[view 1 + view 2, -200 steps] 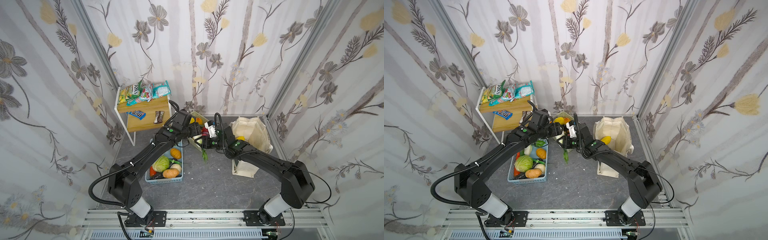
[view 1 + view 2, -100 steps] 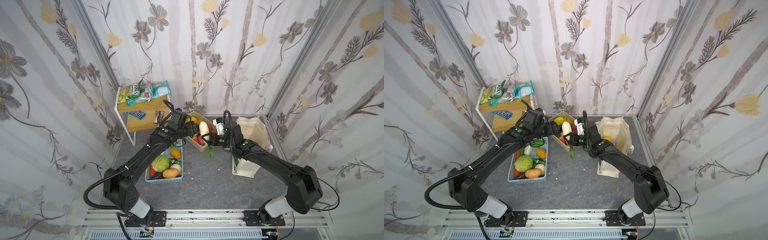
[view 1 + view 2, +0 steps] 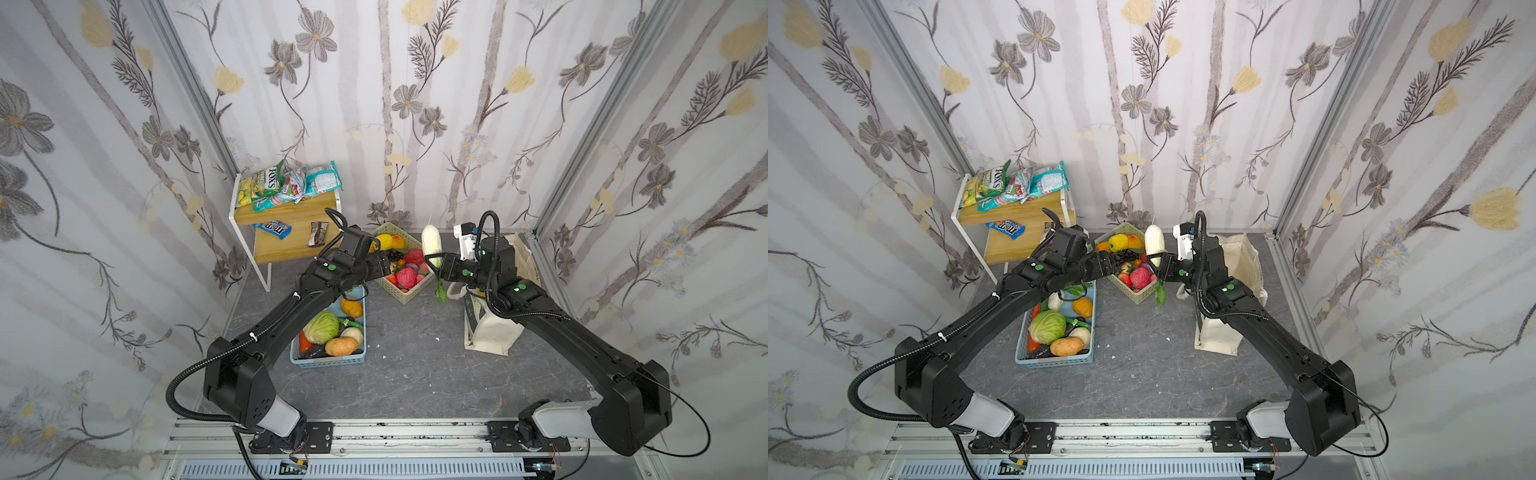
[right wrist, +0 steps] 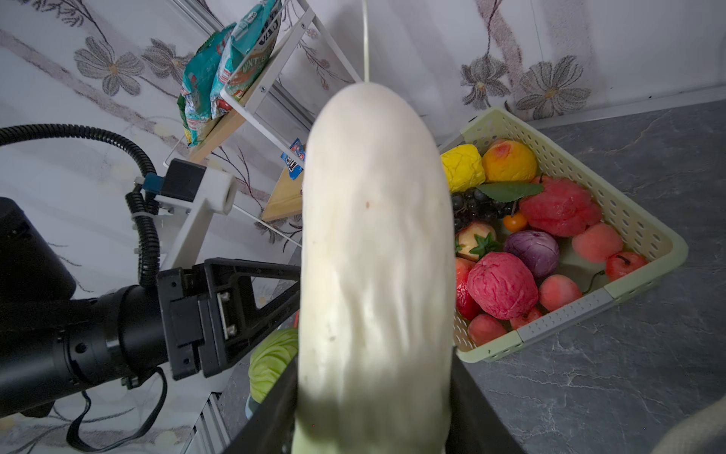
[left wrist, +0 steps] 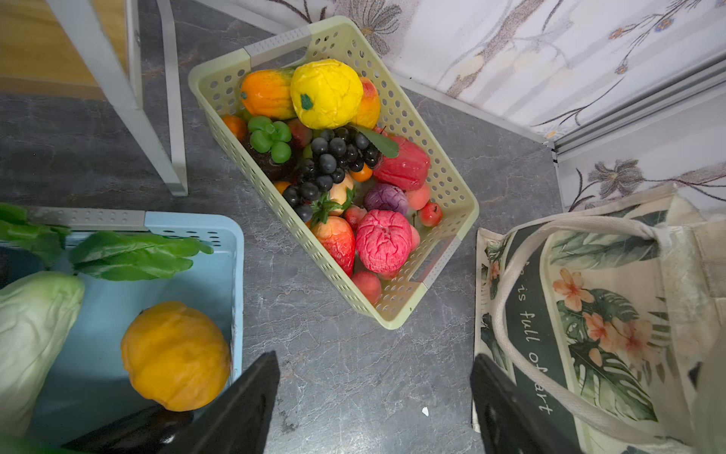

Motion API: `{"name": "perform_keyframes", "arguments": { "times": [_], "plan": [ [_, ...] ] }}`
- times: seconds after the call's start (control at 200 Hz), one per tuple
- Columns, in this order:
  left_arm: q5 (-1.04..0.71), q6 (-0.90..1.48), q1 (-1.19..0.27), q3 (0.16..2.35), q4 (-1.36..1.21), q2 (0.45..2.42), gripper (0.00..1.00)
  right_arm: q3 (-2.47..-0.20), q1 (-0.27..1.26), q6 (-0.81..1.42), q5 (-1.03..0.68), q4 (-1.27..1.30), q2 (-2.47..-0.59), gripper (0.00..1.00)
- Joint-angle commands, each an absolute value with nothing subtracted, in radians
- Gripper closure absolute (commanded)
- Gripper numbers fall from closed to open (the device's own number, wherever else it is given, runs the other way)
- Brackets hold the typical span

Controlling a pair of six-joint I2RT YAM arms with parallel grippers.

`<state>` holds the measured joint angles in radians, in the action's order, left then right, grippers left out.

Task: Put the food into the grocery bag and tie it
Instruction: 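Carry the radish over the tote bag with the right gripper while the left opens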

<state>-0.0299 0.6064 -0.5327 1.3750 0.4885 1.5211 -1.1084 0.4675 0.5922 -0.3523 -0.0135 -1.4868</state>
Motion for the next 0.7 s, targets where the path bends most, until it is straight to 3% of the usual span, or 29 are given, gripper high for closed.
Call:
{"name": "perform_keyframes", "arguments": {
  "times": [0.0, 0.694],
  "plan": [
    [-0.021, 0.618, -0.532, 1.368, 0.471, 1.514, 0.21, -1.096, 0.436, 0.578, -0.339, -0.02, -1.457, 0.52],
    [-0.025, 0.614, -0.532, 1.377, 0.469, 1.536, 0.21, -0.969, 0.138, 0.501, -0.285, -0.168, -1.299, 0.52]
  ]
}}
